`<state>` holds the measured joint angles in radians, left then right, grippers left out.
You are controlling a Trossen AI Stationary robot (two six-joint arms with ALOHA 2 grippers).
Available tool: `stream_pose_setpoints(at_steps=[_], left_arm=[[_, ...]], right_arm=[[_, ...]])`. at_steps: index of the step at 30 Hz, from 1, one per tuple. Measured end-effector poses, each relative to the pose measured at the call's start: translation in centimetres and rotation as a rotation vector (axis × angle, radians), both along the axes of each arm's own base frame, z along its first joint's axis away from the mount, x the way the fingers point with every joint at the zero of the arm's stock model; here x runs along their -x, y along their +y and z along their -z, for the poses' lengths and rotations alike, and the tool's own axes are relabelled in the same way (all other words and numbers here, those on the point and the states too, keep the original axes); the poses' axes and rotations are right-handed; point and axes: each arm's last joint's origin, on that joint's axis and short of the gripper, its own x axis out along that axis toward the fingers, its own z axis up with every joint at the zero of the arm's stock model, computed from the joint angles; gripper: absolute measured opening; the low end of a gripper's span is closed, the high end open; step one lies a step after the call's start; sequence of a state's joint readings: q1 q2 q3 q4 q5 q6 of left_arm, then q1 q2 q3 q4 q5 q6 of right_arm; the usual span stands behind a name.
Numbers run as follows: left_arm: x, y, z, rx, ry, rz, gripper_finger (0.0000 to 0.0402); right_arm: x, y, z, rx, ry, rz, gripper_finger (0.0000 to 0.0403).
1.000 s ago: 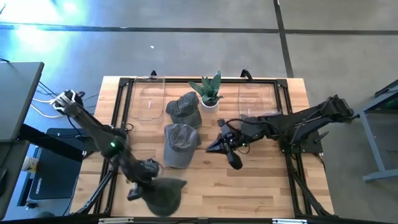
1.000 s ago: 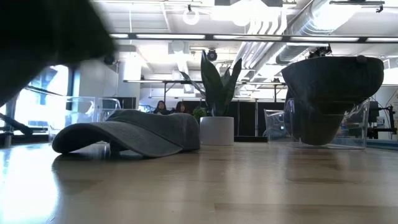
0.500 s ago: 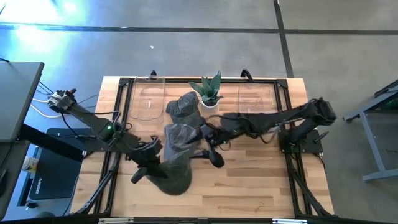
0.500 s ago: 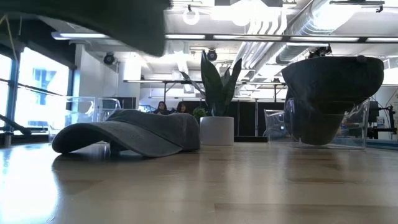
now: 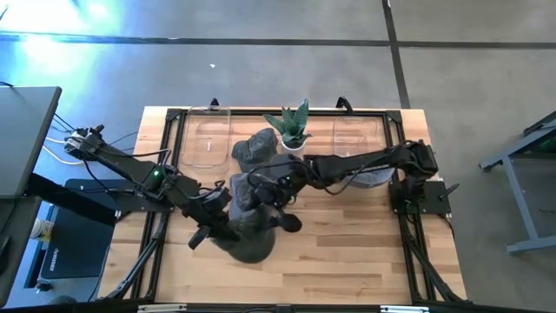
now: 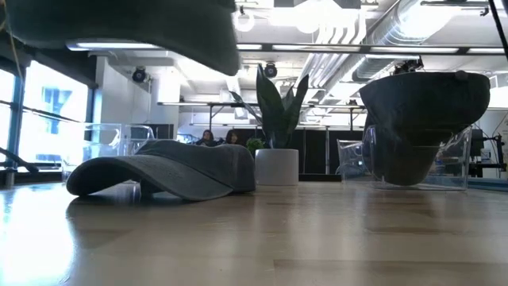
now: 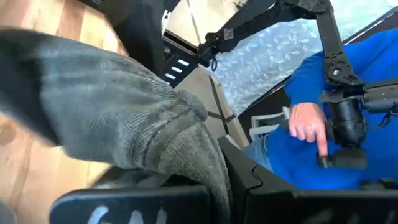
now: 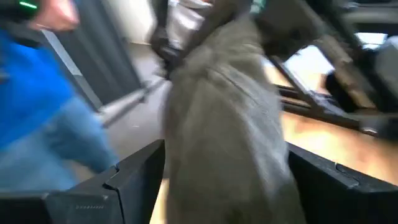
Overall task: Pick & Place hat
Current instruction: Put the bottom green cap into the left bin
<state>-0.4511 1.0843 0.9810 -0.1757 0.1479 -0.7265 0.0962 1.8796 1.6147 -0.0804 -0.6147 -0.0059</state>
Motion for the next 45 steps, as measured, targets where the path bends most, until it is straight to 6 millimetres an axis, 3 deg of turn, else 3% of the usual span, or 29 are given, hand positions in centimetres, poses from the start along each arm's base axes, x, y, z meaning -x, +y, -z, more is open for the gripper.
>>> stream_pose_setpoints(at_steps=[4, 7, 11, 16, 19, 22, 25, 29, 35, 39, 45], left_arm=[[-0.1, 0.1, 0.1, -0.010, 0.001, -0.041, 0.0003], [-0.1, 0.2, 0.1, -0.014, 0.001, -0.077, 0.0014], [-0.1, 0.3, 0.1, -0.022, 0.002, -0.108, 0.0072], [-0.3, 0.5, -0.1, -0.043, -0.030, -0.181, 0.0183], [-0.4, 0.5, -0.6, -0.094, -0.119, -0.201, 0.0246], [-1.0, 0.4, -0.7, -0.177, -0.201, -0.218, 0.0285], [-1.9, 0.2, 0.2, -0.299, -0.210, -0.262, 0.0298], [-3.3, -0.5, 1.1, -0.323, -0.213, -0.268, 0.0300], [-4.4, -2.1, 1.2, -0.118, -0.267, 0.004, 0.0276], [-4.0, -2.3, 0.2, 0.036, -0.271, 0.122, 0.0219], [-2.6, -1.7, -1.9, 0.062, -0.395, 0.133, 0.0087]], right_arm=[[0.1, 0.0, 0.2, -0.082, 0.061, -0.091, 0.0227], [0.4, 0.5, 0.0, -0.137, 0.096, -0.145, 0.0143], [0.9, 1.4, -0.6, -0.194, 0.149, -0.188, 0.0022], [2.8, 2.0, -3.0, -0.262, 0.212, -0.152, 0.0028], [3.8, 1.8, -4.0, -0.261, 0.228, -0.114, 0.0009], [4.5, 1.3, -5.0, -0.268, 0.221, -0.065, 0.0009], [4.9, 1.1, -5.7, -0.291, 0.221, -0.049, 0.0013], [5.3, 1.0, -6.3, -0.287, 0.203, -0.021, 0.0004], [6.4, 0.3, -7.0, -0.300, 0.253, 0.041, 0.0007], [7.0, 0.2, -7.0, -0.304, 0.305, 0.054, 0.0005], [7.3, 1.5, -7.2, -0.349, 0.355, -0.028, 0.0010]])
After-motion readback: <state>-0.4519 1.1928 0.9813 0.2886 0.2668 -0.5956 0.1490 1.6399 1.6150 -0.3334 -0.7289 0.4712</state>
